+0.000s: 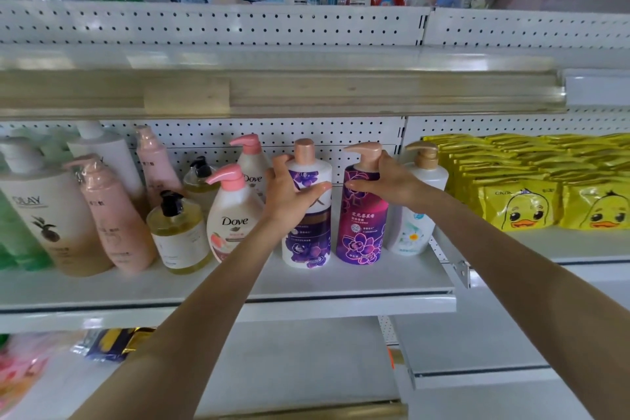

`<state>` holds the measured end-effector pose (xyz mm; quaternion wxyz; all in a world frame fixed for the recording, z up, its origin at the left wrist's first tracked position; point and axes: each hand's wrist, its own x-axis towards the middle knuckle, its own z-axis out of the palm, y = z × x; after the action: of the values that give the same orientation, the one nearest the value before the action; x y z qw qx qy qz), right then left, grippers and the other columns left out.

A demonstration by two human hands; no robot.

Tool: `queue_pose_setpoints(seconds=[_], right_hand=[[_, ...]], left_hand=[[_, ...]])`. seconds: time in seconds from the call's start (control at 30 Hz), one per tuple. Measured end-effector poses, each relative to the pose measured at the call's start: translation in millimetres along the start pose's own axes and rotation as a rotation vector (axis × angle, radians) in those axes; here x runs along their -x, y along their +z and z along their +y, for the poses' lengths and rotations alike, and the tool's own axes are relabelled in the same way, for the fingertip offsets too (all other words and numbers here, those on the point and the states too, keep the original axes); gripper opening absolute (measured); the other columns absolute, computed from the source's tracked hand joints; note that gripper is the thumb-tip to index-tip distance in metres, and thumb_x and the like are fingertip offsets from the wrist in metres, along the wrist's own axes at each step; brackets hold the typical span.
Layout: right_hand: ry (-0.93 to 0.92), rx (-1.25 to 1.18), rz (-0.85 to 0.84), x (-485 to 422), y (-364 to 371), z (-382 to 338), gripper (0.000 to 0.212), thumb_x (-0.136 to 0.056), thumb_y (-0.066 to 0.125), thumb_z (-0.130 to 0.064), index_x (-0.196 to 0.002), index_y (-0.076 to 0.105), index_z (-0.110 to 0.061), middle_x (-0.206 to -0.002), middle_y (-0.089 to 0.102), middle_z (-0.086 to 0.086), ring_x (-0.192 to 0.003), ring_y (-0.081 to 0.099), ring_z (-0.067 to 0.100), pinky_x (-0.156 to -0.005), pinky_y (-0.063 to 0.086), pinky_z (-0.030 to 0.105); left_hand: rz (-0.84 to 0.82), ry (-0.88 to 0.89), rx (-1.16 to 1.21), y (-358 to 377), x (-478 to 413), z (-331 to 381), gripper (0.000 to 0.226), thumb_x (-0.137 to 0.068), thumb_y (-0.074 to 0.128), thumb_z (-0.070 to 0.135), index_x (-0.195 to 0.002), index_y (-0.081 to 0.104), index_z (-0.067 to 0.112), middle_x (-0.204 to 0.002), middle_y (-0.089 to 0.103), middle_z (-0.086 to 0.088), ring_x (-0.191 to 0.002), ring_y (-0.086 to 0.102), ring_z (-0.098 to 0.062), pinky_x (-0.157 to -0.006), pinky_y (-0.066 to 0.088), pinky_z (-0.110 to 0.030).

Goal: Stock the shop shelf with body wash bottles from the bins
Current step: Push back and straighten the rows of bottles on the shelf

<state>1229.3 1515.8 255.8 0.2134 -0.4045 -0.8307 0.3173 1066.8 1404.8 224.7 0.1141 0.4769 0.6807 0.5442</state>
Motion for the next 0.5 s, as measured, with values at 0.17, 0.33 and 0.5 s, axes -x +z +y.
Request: queue_pose_setpoints(seconds=[0.17,0.33,0.5], right_hand=[[-0.028,-0.033,-0.010,7.8,-0.8,6.4,0.071,-0.073,0.077,-0.041,-0.131,0.042,-0.018,-0.120,0.053,0.007,-0.109,0.055,0.023,-0.091,0.052,0.047],[-0.025,-0.051,0.026,9.7,3.0,6.2,0.068,-0.075,0.077,-0.036,-0.130,0.042,-0.015,-0.117,0.056,0.009,-0.106,0.058,0.024,-0.091,0.052,0.044],[-0.040,-0.055,0.049,23.4,-0.5,-2.2,0.058,-0.078,0.076,-0.033,-0.122,0.046,-0.011,-0.114,0.058,0.005,-0.104,0.059,0.022,-0.088,0.052,0.037]], left_hand=[[-0.001,-0.001,-0.010,1.1,-0.7,-1.1,0.075,-0.074,0.080,0.027,-0.130,0.033,0.009,-0.126,0.041,-0.012,-0.099,0.043,-0.015,-0.086,0.035,-0.023],[-0.011,0.002,-0.017,0.2,-1.9,-1.3,0.073,-0.075,0.080,0.027,-0.129,0.035,0.008,-0.124,0.042,-0.012,-0.099,0.045,-0.017,-0.086,0.036,-0.025],[-0.020,0.007,-0.016,-0.2,-3.5,-1.5,0.071,-0.076,0.079,0.026,-0.128,0.035,0.007,-0.120,0.040,-0.010,-0.099,0.045,-0.018,-0.086,0.038,-0.027]])
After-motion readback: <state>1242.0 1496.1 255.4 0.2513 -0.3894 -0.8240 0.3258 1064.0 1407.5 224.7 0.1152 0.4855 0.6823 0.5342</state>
